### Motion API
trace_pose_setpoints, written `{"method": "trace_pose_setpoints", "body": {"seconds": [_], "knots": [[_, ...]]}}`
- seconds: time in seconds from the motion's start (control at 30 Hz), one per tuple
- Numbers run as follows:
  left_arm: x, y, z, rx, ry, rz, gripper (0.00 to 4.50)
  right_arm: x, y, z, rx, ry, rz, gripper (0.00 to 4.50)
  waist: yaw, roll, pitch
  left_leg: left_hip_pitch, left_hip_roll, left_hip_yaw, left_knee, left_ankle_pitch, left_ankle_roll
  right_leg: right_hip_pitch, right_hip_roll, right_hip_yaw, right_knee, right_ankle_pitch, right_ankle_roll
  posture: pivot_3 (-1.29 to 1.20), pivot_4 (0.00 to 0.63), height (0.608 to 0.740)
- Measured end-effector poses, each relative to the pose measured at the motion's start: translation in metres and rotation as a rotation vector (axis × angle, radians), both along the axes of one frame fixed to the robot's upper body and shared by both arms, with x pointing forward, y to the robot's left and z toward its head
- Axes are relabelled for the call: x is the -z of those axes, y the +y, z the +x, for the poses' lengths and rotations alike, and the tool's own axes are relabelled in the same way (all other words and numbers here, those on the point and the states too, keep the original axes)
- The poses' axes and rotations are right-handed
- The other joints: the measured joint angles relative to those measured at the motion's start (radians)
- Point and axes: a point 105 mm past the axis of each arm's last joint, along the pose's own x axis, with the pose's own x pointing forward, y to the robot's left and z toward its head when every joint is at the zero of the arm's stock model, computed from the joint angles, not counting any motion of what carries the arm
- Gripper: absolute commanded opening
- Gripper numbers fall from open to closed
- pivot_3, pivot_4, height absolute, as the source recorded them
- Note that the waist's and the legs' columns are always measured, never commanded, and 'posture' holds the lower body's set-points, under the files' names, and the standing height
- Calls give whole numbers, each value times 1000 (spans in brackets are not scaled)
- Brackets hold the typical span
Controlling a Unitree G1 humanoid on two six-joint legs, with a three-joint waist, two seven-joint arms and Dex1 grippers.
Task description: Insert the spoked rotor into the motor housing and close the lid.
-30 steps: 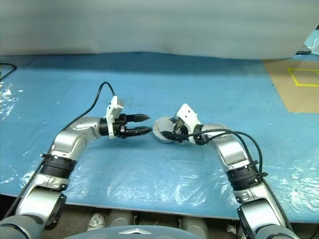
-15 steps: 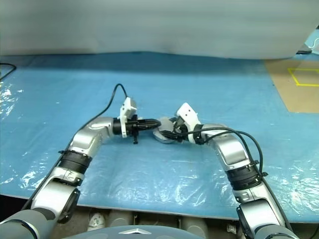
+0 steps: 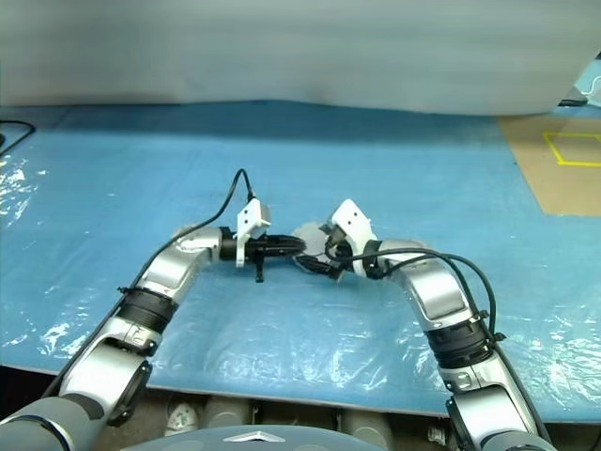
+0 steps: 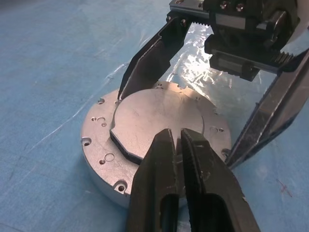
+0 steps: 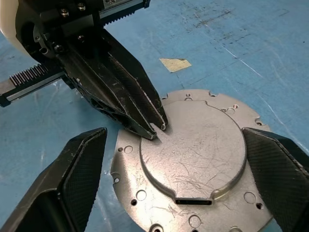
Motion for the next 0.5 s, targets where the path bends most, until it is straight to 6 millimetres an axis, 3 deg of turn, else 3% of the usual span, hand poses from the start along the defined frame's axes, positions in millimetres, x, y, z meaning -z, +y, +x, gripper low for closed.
{"method": "trace_pose_setpoints", "body": {"seconds": [0.17,0.3,0.5], "knots": [[0,3,0,-13,0,4,309,-10,0,-3,-27,1,17,4467,0,0,0,-1,0,0,0,0,0,-1,0,0,0,0,0,0,150,740],[-2,2,2,-21,-5,3,309,-29,8,-9,-82,-45,66,4467,0,0,0,-3,0,0,0,0,0,-3,0,0,0,0,0,0,150,740],[-2,4,3,-33,0,0,309,-46,-22,0,46,-54,126,4467,2,0,0,-3,0,0,0,0,0,-2,0,0,-1,0,0,0,150,740]]}}
